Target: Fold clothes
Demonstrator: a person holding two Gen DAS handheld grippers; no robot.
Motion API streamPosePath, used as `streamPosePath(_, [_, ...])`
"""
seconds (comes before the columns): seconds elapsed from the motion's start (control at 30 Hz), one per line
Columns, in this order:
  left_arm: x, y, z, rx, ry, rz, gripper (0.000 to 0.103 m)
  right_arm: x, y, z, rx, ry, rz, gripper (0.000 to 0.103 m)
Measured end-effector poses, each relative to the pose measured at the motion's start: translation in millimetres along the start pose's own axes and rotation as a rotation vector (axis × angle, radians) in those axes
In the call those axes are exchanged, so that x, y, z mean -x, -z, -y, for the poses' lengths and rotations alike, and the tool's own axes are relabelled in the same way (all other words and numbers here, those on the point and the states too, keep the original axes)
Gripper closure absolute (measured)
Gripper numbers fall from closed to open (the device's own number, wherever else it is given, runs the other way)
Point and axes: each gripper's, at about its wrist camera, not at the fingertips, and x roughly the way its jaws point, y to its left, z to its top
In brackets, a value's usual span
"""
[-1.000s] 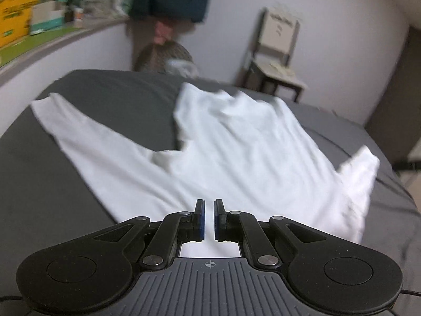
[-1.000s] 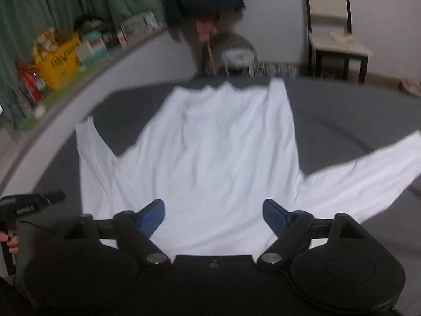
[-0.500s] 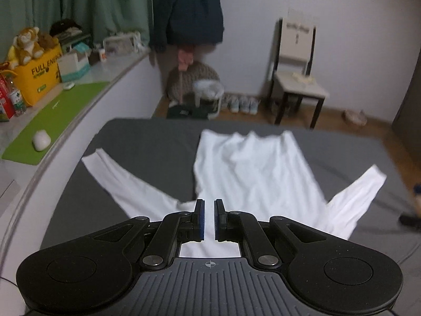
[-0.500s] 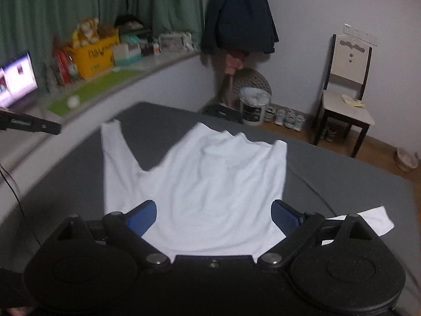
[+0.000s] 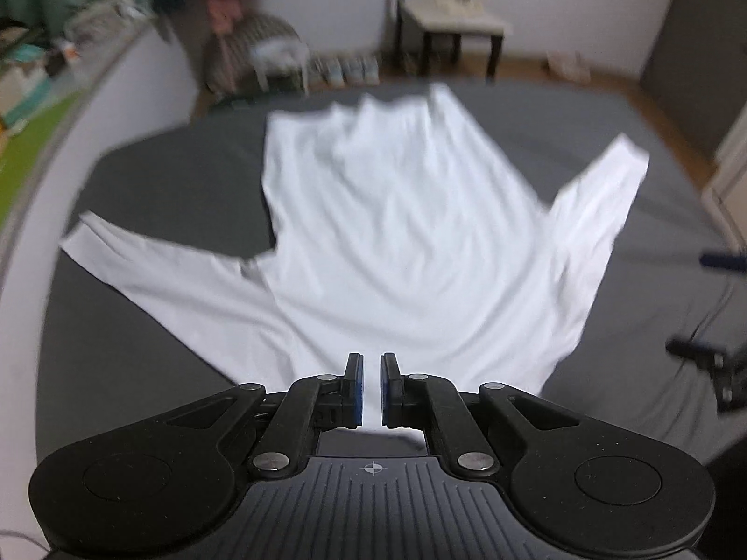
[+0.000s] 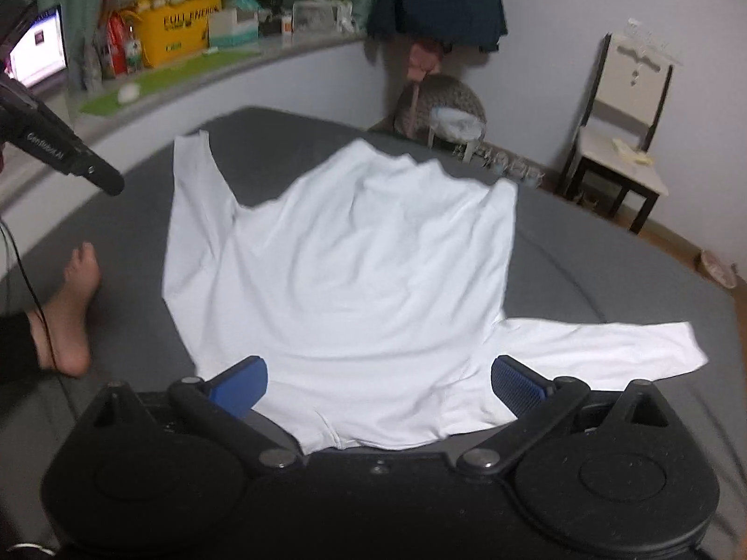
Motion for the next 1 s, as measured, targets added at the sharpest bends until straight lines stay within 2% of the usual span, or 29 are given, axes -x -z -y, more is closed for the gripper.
streamPosePath(0.07, [-33,-1,-12,0.016,0.013,-0.053,0.098,-28,12,-5,-0.005,-0.009,0.004,0.000])
streamPosePath(0.17, [-65,2,-28,0.041,0.073,-0.115,0.098,-61,34,-20,0.089,-0.029,-0.001,0.000])
streamPosePath(0.3, [-89,22,-23,-0.156,0.149,-0.115,0.098,-87,69,-38,0.419,0.017,-0.024,0.004])
streamPosePath(0.33, [-93,29,-15,-0.245,0.148,-0.090,0.098,-92,77,-41,0.500,0.025,-0.031,0.006])
streamPosePath(0.4, [-100,43,-1,-0.401,0.150,-0.039,0.098,-99,93,-43,0.633,0.028,-0.045,0.018])
streamPosePath(0.5, [-112,61,16,-0.516,0.144,0.028,0.098,-104,116,-46,0.784,0.017,-0.046,0.024])
streamPosePath(0.57, [-122,71,31,-0.613,0.112,0.045,0.098,-108,130,-49,0.868,0.038,-0.041,0.026])
streamPosePath(0.67, [-134,95,50,-0.857,0.061,0.044,0.098,-116,146,-53,0.970,0.099,-0.020,0.030])
streamPosePath(0.73, [-142,111,58,-0.976,0.022,0.019,0.098,-121,154,-55,1.008,0.124,-0.010,0.030])
streamPosePath(0.9, [-143,145,66,-1.147,-0.042,0.028,0.098,-127,162,-57,1.056,0.169,0.043,0.030])
streamPosePath(1.0, [-145,159,71,-1.231,-0.106,0.060,0.098,-135,161,-57,1.109,0.227,0.062,0.030])
